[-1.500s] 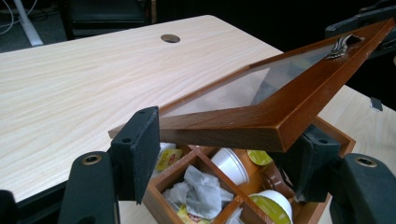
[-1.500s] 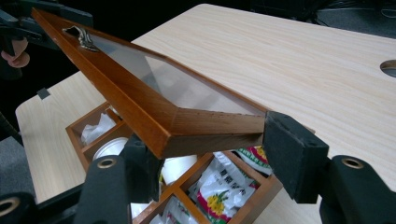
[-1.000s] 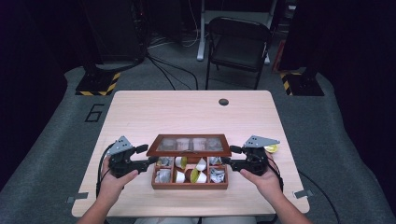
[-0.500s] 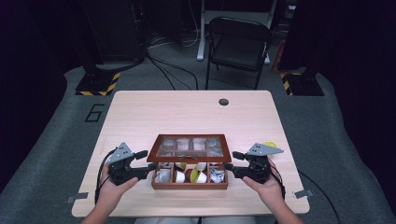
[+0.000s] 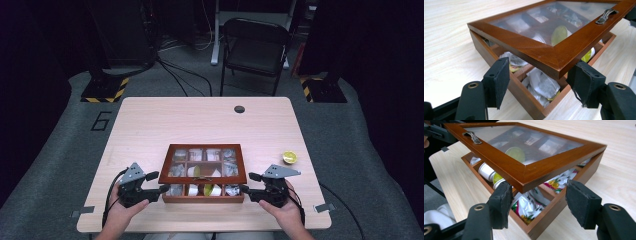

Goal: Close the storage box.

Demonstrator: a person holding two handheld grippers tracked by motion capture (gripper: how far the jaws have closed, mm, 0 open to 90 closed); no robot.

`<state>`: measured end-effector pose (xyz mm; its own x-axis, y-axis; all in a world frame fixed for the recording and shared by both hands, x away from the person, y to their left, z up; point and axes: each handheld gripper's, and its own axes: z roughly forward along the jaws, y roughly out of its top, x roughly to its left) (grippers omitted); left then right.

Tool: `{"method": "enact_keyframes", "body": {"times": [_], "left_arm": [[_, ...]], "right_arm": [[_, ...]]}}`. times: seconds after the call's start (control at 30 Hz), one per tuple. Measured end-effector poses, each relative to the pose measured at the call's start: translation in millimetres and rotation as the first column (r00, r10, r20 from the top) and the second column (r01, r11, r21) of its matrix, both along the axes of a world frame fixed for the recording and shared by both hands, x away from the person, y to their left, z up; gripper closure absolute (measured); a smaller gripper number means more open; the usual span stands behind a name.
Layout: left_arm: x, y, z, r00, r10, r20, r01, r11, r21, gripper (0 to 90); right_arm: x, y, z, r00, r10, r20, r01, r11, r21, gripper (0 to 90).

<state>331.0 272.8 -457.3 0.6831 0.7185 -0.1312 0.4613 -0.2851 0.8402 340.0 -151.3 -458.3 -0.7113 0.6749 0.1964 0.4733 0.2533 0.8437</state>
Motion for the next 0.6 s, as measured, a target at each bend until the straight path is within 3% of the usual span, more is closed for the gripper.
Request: {"method": "enact_keyframes", "body": {"times": [0.1, 0.37, 0.6], "left_arm": [[-1.3, -0.3, -4.7, 1.0000, 0.002, -0.010, -0.002, 1.0000, 0.002, 34.6], [-3.3, -0.3, -11.6, 0.9994, -0.005, -0.035, 0.005, 1.0000, 0.005, 34.6], [-7.4, -0.3, -14.9, 0.9990, -0.017, -0.041, 0.019, 0.9984, 0.054, 34.6]], "right_arm": [[0.0, 2.3, -6.4, 0.9998, 0.005, -0.018, -0.005, 1.000, 0.003, 39.0], [-5.6, 5.3, -7.7, 0.9997, 0.023, 0.008, -0.023, 0.998, -0.051, 39.0], [-10.0, 5.8, -11.6, 0.9997, 0.025, -0.004, -0.025, 0.997, -0.074, 39.1]]}}
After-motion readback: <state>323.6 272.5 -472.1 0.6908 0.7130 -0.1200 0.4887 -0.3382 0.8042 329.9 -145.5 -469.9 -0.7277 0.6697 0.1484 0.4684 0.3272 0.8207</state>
